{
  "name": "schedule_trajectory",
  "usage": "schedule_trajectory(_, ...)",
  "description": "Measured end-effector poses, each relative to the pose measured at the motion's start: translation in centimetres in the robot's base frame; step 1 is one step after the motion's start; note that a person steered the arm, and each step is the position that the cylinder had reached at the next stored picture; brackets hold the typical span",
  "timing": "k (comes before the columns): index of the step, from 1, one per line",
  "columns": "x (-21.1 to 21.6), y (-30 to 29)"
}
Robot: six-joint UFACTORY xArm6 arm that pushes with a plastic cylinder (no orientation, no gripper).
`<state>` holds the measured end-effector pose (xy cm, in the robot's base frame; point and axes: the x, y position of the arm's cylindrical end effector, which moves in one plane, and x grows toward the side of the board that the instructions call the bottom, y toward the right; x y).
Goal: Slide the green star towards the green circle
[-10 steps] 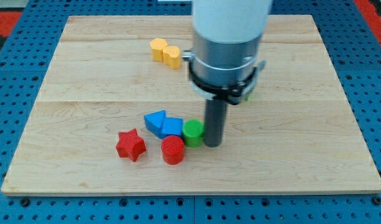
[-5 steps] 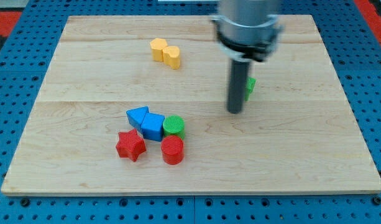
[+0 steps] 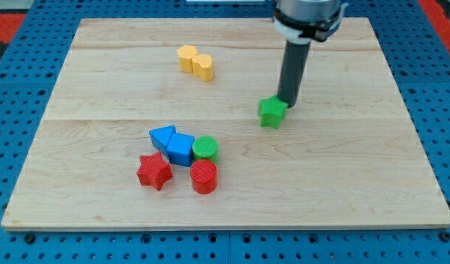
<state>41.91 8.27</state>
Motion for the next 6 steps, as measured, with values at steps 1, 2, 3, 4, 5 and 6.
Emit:
schedule_trajectory(1,0.7,-4.0)
schedule_trajectory(2,4.3,-3.1)
schedule_trajectory(3,6.1,-2.3)
schedule_trajectory(4,6.7,-2.3)
schedule_trajectory(5,9.3,-0.4)
schedule_trajectory(6,11.2,0.3)
